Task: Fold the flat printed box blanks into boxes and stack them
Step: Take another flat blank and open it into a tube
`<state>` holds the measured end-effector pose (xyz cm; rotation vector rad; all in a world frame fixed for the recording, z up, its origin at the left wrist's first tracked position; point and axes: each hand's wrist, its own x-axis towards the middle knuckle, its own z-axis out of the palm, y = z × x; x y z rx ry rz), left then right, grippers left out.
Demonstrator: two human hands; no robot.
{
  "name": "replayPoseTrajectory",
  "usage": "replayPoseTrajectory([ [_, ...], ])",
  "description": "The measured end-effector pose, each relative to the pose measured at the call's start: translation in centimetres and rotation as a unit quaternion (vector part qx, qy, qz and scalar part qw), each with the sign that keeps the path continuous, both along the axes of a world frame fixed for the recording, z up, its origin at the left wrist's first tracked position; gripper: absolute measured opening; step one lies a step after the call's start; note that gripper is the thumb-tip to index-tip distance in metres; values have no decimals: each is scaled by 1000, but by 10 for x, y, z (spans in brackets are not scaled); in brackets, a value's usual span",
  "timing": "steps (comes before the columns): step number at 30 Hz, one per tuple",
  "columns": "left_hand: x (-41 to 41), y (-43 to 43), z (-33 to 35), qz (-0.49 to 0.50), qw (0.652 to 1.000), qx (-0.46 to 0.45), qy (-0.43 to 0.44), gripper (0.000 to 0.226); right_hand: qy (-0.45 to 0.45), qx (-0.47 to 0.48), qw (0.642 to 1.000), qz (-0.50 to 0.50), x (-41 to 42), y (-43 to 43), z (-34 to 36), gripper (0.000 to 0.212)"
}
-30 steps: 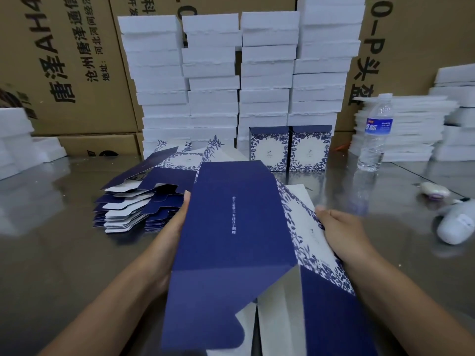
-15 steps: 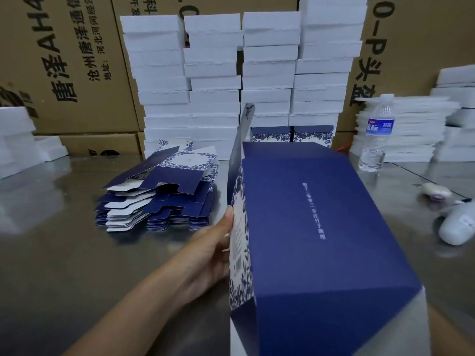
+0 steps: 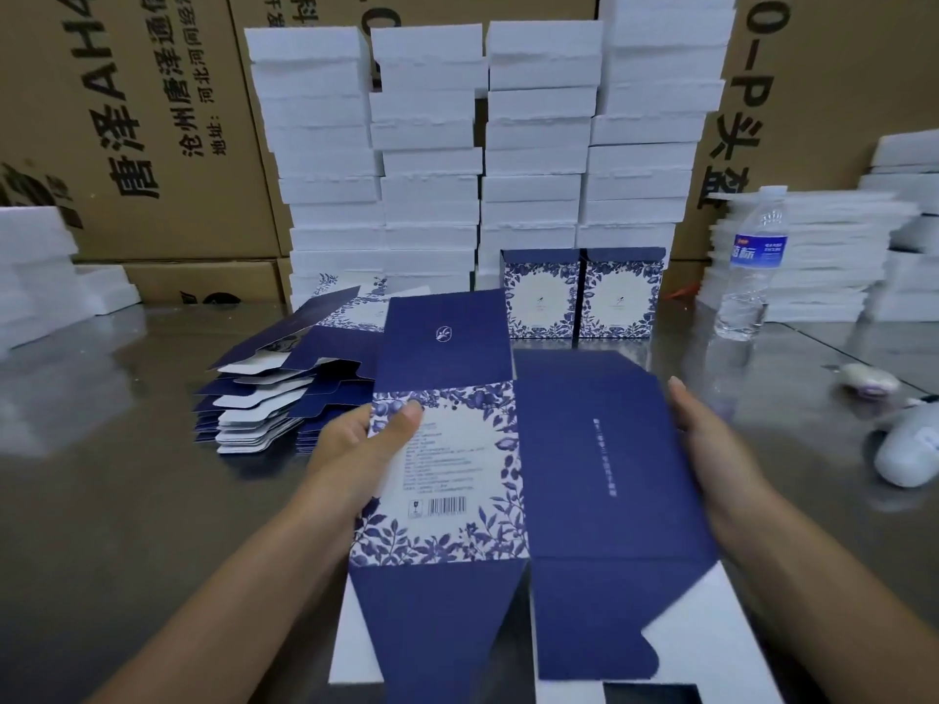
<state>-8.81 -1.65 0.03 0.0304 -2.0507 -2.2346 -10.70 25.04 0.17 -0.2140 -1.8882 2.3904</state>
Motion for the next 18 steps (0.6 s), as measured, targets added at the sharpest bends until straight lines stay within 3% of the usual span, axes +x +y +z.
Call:
replayPoseTrajectory([
  [1, -1, -2, -1, 7, 1000, -14, 13, 18, 3, -53, 999, 11, 1, -2, -1, 45],
  [2, -2, -2, -2, 10, 999, -26, 24, 16, 13, -43, 999, 0, 0, -4, -3, 42],
  [3, -2, -3, -3, 14, 999, -36, 33, 15, 20, -15, 1000, -10, 4, -8, -2, 41],
  [5, -2, -2, -3, 21, 997, -54, 45, 15, 67, 126, 987, -74, 3, -9, -6, 45],
  [7, -2, 0, -3, 32, 997, -60, 48, 22, 105, 188, 972, -97, 1, -11, -10, 42],
  [11, -4, 3, -1, 100, 991, -86, 22, 50, 106, 189, 971, -100, 1, -9, -10, 43],
  [18, -11, -6, -6, 123, 987, -97, 29, 35, 105, 170, 977, -79, -1, -15, -11, 53],
])
